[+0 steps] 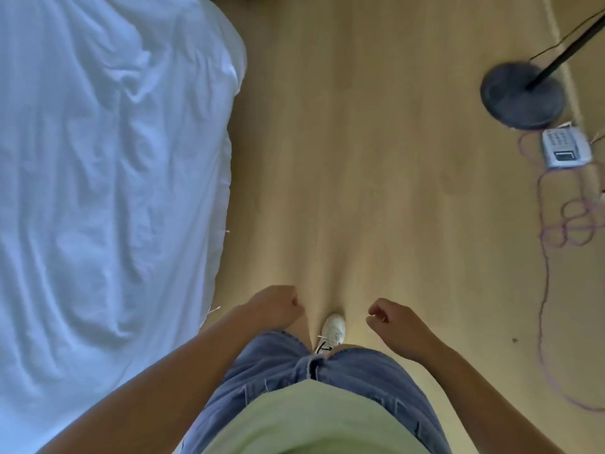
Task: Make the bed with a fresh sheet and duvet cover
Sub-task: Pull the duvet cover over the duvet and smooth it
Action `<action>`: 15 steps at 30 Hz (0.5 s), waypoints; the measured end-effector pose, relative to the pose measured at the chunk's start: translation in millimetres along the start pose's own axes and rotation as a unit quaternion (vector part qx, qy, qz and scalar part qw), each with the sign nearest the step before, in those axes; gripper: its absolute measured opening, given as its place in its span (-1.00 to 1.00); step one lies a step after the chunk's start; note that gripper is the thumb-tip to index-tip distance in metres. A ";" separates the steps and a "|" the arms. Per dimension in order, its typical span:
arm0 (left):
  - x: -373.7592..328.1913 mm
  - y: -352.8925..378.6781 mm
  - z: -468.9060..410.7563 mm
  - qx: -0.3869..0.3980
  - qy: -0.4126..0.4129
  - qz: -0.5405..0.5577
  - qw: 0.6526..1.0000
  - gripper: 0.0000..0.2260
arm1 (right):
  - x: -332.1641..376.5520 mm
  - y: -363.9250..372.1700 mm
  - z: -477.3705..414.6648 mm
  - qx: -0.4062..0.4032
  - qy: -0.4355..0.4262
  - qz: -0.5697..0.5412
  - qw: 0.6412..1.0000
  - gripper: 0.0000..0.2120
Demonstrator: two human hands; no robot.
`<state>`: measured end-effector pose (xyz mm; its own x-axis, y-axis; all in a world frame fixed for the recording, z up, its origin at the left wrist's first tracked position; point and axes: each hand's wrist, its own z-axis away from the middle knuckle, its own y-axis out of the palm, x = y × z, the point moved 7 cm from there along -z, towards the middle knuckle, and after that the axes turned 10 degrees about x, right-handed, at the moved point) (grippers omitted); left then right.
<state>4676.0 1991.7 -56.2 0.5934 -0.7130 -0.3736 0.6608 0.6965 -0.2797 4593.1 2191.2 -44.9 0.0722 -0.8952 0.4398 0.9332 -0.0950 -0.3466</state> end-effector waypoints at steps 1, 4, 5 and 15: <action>-9.1 -10.0 -1.2 -0.010 0.003 0.015 1.000 -0.86 | 10.0 -13.2 -5.6 0.005 -0.006 0.016 1.000 -0.90; -23.7 -52.7 -25.3 -0.033 0.009 0.078 0.996 -0.83 | 41.8 -68.0 -46.4 0.014 -0.023 0.046 0.999 -0.81; -24.6 -66.9 -33.5 -0.035 0.009 0.088 0.995 -0.85 | 54.9 -84.9 -60.6 0.017 -0.031 0.055 0.998 -0.80; -1.2 -335.5 -110.2 -0.074 -0.028 0.082 0.994 -0.72 | 211.4 -256.0 -206.4 0.054 -0.054 0.111 0.991 -0.84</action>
<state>4402.9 1767.7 -59.4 0.7143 -0.5899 -0.3765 0.4816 0.8047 -0.3471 4296.8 1936.5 -34.1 0.3126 -0.8360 0.4510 0.9216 0.1519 -0.3571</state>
